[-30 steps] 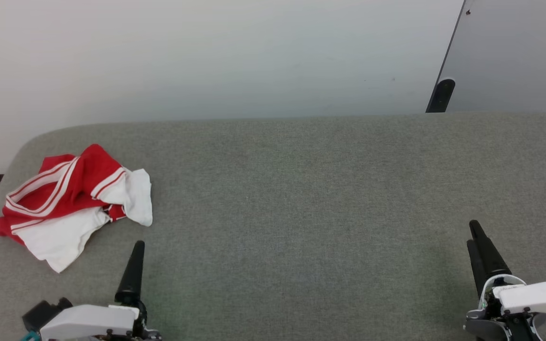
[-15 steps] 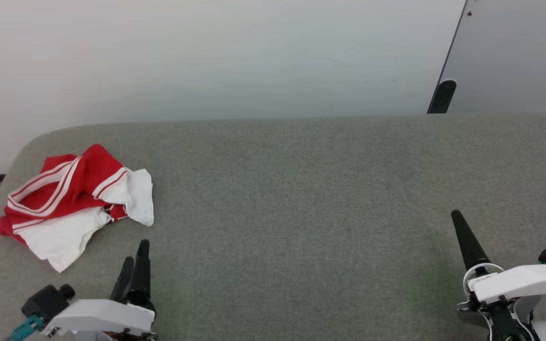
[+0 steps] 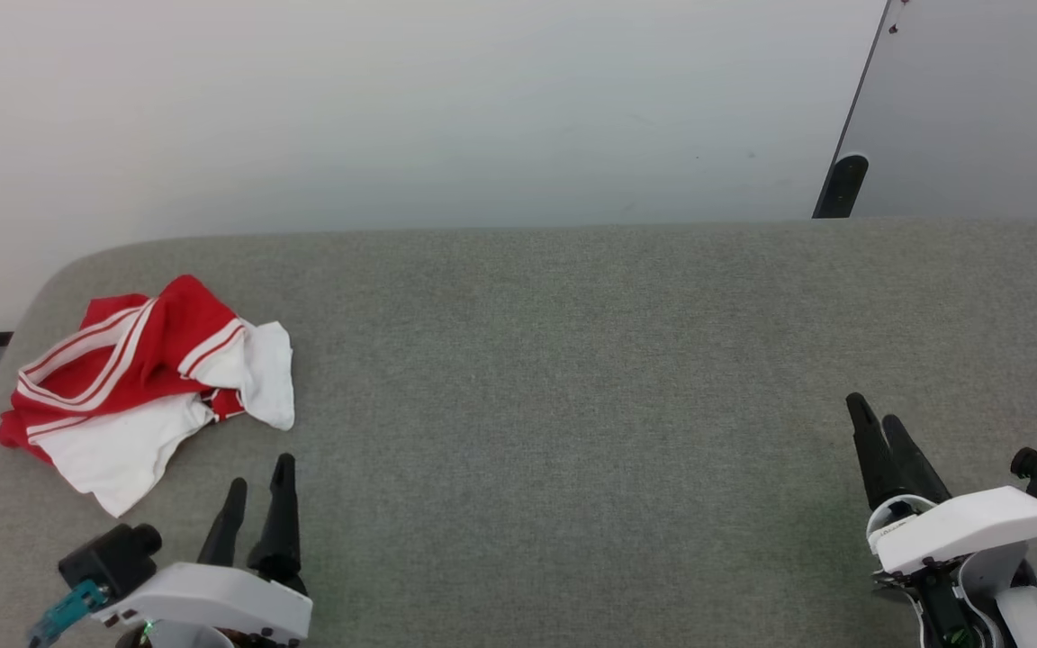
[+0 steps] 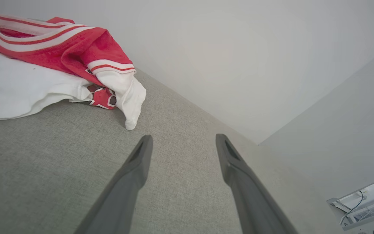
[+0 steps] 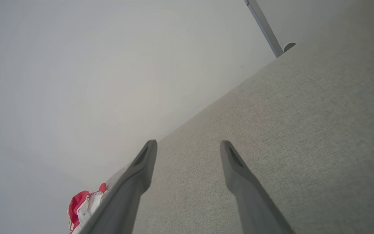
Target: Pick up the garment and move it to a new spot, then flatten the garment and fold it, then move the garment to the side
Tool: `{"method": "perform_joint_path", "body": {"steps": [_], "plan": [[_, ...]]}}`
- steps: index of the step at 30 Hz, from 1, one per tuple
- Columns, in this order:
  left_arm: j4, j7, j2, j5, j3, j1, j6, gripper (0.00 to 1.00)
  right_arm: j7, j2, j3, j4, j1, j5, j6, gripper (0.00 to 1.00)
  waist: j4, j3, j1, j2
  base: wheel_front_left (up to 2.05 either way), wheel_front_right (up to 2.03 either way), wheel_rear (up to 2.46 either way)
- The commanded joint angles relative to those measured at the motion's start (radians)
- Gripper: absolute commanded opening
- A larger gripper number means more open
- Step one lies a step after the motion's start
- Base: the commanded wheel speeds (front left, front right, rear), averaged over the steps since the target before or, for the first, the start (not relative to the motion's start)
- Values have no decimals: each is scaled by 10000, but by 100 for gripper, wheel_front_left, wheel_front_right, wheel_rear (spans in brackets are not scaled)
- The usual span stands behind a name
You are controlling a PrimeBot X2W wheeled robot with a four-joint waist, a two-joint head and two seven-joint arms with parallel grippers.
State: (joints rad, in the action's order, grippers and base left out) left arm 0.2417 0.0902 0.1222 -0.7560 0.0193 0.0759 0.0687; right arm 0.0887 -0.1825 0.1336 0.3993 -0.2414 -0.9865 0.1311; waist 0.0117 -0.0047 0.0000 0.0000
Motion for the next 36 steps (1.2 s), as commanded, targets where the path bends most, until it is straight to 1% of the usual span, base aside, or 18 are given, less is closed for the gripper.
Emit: {"method": "perform_joint_path", "body": {"steps": [1, 7, 13, 22, 36], "plan": [[-115, 105, 72, 378, -37, 139, -58, 100, 117, -106, 36, -42, -353, 378, -2, 100, 4, -2, 0, 0, 0, 0, 0], [-147, 285, 126, 1155, -139, 140, -117, 100, 305, -165, 78, 20, -382, 1147, -2, 100, 28, -24, 0, 0, 0, 0, 0], [-233, 454, 204, 1819, -173, 134, -132, 100, 467, -203, -160, 51, -407, 1997, -2, 100, 51, -31, 0, 0, 0, 0, 0], [-251, 695, 221, 2665, -215, 103, -6, 100, 707, -156, -458, 13, -289, 3166, -3, 100, 60, -35, 0, 0, 0, 0, 0], [86, 1031, 324, 3922, -228, 208, 178, 100, 1046, -30, -630, 166, -220, 4709, -4, 100, 69, -1, 0, 0, 0, 0, 0]]}}
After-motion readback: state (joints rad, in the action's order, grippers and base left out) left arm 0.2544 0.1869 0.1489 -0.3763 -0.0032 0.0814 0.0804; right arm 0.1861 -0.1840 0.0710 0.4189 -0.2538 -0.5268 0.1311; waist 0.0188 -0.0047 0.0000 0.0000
